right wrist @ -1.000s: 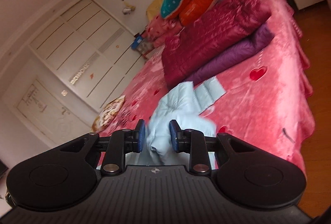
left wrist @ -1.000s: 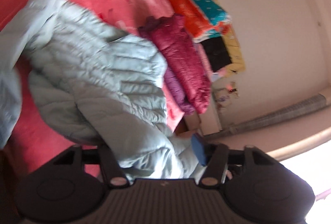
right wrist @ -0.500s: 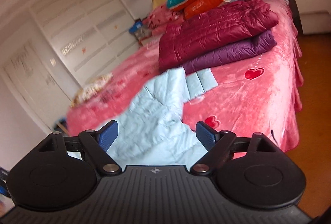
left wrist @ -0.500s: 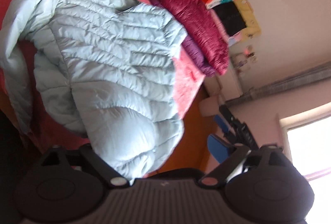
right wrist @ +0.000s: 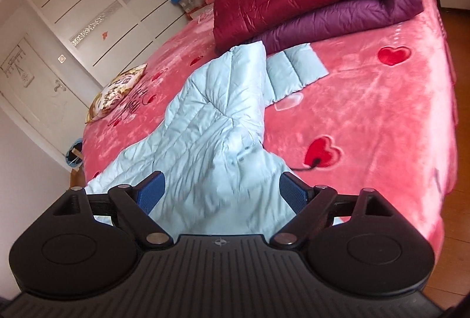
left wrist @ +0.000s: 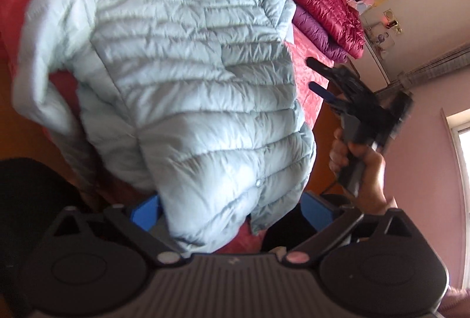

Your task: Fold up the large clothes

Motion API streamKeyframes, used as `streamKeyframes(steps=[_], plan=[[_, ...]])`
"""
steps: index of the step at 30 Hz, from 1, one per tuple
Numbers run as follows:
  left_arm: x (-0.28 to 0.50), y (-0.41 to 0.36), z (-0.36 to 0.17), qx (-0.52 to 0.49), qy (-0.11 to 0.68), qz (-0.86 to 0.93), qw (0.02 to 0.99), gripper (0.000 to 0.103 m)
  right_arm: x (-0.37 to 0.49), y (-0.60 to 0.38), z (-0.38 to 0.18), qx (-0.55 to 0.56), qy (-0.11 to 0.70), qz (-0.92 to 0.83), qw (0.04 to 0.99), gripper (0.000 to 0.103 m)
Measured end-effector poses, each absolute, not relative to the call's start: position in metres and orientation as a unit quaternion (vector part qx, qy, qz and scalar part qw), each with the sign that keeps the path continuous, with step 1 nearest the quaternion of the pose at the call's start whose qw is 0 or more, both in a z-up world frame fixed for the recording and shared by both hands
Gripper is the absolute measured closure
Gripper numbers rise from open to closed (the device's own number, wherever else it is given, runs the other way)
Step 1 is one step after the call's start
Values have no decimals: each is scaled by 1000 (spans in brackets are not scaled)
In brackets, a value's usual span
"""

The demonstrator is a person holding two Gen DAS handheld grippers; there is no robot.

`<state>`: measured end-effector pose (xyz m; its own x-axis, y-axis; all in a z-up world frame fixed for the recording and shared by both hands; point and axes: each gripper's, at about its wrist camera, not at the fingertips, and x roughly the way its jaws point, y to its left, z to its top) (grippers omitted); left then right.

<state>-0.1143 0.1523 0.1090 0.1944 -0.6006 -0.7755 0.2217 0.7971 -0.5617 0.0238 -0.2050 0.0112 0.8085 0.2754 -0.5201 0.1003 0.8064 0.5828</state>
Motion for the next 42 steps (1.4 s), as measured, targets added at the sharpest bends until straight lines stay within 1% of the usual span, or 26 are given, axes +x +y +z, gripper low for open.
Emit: streamKeyframes(steps=[3,7,10,13,22,28,30,31,32,33,35,36,37,38,39,40,41,42], plan=[[-115,171,127,-167,545,-264,778,3,41,-203,7,307,308,54,899,0],[-100,202,145,-198,460,-228,835,3,60,-202,2,310,309,56,897,0],[-75,225,138,-202,407,-184,871,3,68,-202,0,322,311,62,892,0],[-46,238,122,-182,378,-125,899,3,76,-202,-2,331,307,79,889,0],[24,227,66,-117,387,-111,908,5,105,-201,-7,341,300,107,885,0],[42,215,43,-77,410,-73,906,5,116,-212,-21,392,309,106,860,0],[48,212,36,-65,417,-61,904,7,118,-214,-25,406,314,109,851,0],[49,212,33,-62,421,-52,903,12,119,-214,-26,409,316,111,849,0],[52,211,30,-59,425,-44,902,22,118,-214,-26,410,316,114,848,0],[54,211,29,-57,429,-37,901,28,118,-213,-27,412,314,116,847,0],[56,211,28,-54,433,-28,899,50,118,-214,-28,422,305,121,845,0],[57,210,29,-54,434,-27,899,56,116,-215,-28,428,296,121,845,0],[57,209,30,-52,435,-25,899,65,113,-216,-27,430,291,119,846,0],[58,206,31,-48,435,-25,899,73,110,-215,-25,428,289,116,849,8],[59,203,33,-45,435,-25,899,76,109,-214,-23,422,289,112,852,13],[61,200,35,-42,433,-28,900,82,106,-213,-21,413,290,106,857,27],[64,197,37,-40,432,-29,901,86,104,-212,-19,405,290,100,861,40],[67,194,39,-37,430,-31,902,86,102,-212,-17,400,288,95,865,44]])
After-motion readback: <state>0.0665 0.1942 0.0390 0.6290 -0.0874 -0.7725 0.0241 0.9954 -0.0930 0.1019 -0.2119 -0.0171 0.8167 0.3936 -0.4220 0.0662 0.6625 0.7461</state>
